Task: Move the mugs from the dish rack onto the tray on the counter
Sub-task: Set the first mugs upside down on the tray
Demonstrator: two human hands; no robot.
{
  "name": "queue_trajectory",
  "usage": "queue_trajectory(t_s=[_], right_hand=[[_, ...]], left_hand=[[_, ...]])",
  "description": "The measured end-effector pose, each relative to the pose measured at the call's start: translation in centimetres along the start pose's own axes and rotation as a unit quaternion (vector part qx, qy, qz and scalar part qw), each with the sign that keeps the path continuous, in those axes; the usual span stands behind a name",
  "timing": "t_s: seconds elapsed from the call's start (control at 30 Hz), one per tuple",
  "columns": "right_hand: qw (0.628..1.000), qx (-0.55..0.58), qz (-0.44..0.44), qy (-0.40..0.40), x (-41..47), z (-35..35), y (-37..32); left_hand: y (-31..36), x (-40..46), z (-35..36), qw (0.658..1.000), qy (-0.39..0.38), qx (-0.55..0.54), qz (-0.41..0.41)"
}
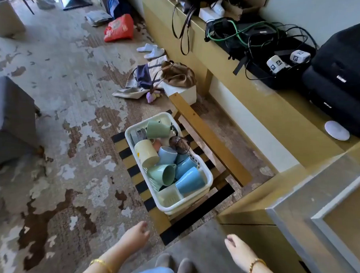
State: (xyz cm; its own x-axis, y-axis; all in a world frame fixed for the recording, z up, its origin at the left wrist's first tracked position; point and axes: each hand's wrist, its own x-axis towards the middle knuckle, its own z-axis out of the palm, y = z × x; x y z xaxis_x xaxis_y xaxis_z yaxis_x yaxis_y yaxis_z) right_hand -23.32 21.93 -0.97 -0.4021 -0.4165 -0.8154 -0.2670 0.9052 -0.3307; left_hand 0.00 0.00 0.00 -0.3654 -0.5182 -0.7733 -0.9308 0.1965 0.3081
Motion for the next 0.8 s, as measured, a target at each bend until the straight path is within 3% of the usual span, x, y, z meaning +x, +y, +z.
queue_trajectory(t_s=[0.17,0.37,0.57,0.8], right_hand=[[0.995,0.061,-0.050,0.054,5.1,-4.1,-7.2],[0.991,0.082,-0.086,0.064,8.6,-6.1,-12.7],[0.992,0.090,-0.078,0.032,11.4,-5.4,-15.0],[0.982,0.179,-0.047,0.040,13.7,-4.7,-15.2]], left_hand=[[8.3,5.3,-2.8,0.995,0.040,0.001,0.086],[12.9,10.2,-3.7,0.987,0.033,0.059,0.145],[13.8,13.6,-3.1,0.983,-0.002,0.112,0.147],[13.3,15.1,-1.9,0.986,0.006,0.104,0.127]])
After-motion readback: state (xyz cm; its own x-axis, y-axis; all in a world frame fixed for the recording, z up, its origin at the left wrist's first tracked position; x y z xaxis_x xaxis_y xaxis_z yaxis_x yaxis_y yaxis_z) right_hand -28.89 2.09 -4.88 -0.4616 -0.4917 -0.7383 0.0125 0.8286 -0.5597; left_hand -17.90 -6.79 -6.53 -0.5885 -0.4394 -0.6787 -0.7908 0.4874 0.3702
